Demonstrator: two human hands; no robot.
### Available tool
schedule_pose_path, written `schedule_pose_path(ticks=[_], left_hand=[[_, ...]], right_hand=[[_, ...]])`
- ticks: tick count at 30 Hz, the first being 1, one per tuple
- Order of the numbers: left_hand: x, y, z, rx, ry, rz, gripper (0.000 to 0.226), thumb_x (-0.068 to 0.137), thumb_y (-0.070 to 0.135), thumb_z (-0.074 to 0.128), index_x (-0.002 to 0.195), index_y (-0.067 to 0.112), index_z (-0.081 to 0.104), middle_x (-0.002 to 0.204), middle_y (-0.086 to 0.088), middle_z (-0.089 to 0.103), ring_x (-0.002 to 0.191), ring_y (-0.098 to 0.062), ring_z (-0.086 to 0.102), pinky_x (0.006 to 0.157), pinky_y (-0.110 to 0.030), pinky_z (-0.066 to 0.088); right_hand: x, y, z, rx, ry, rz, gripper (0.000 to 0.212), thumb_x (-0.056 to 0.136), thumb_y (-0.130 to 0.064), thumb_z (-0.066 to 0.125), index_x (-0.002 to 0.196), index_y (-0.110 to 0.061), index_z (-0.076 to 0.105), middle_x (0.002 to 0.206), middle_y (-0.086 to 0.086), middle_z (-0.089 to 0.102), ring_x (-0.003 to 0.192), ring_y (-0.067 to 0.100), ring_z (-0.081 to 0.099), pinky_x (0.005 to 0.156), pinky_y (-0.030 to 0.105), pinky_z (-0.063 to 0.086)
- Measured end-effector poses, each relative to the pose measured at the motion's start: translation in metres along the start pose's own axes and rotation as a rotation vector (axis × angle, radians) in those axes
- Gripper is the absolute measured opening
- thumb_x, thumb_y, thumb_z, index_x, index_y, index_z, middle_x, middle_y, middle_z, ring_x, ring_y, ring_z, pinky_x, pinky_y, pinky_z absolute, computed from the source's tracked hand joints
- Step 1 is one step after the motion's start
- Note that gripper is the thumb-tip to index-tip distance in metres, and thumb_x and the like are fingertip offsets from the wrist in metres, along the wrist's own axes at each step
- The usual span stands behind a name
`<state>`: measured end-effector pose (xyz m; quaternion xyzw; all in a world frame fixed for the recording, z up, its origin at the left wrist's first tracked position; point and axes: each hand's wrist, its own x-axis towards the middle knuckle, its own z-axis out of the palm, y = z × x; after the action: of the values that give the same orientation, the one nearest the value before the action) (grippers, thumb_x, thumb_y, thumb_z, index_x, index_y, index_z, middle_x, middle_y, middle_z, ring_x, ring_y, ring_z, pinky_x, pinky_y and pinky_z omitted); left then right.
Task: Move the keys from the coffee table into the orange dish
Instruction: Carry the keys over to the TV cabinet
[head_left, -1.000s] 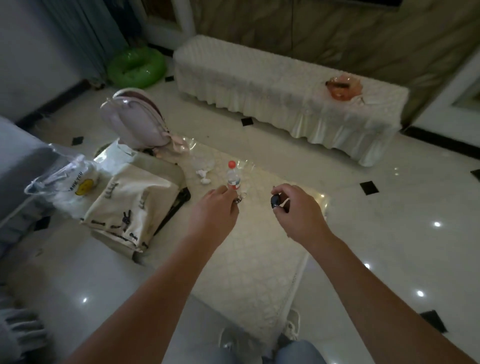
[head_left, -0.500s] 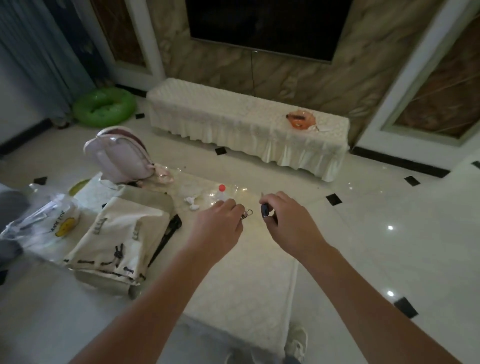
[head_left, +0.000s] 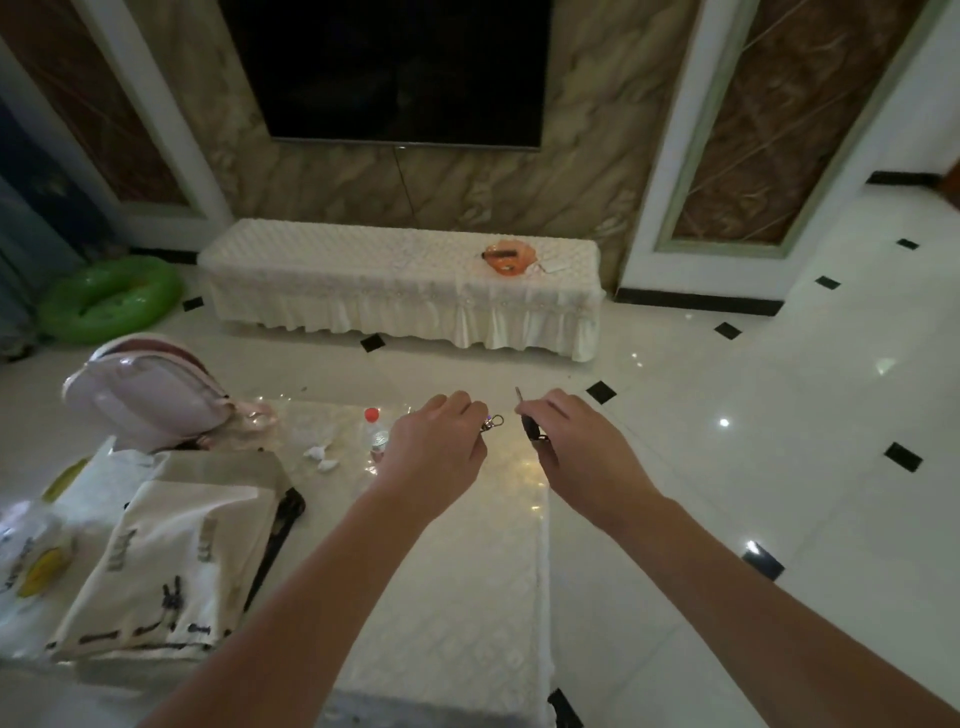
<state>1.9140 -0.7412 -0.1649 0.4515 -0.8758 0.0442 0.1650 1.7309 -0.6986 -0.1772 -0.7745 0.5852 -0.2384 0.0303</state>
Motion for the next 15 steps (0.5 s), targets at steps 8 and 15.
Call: schedule_pose_path(ticks=[8, 15], left_hand=[[0.049, 0.117, 0.037, -0.058, 0.01, 0.09, 0.01, 0.071, 0.007, 0.069, 0.077, 0.01, 0.062, 0.07, -0.006, 0.058, 0.061, -0.028, 0.057, 0.052, -0.035, 0.045], [0.071, 0.215, 0.067, -0.091, 0.048, 0.177, 0.008, 0.074, 0.007, 0.066, 0.074, 0.012, 0.059, 0.068, -0.003, 0.056, 0.058, -0.022, 0.051, 0.054, -0.03, 0.043]], right_hand=[[-0.072, 0.099, -0.056, -0.027, -0.022, 0.052, 0.038, 0.079, 0.002, 0.061, 0.116, -0.008, 0.061, 0.101, 0.008, 0.06, 0.086, 0.027, 0.057, 0.065, 0.031, 0.045], [-0.127, 0.191, -0.1, -0.044, 0.007, 0.093, 0.038, 0.08, 0.0, 0.061, 0.117, -0.009, 0.06, 0.102, 0.007, 0.06, 0.084, 0.027, 0.058, 0.064, 0.033, 0.049]])
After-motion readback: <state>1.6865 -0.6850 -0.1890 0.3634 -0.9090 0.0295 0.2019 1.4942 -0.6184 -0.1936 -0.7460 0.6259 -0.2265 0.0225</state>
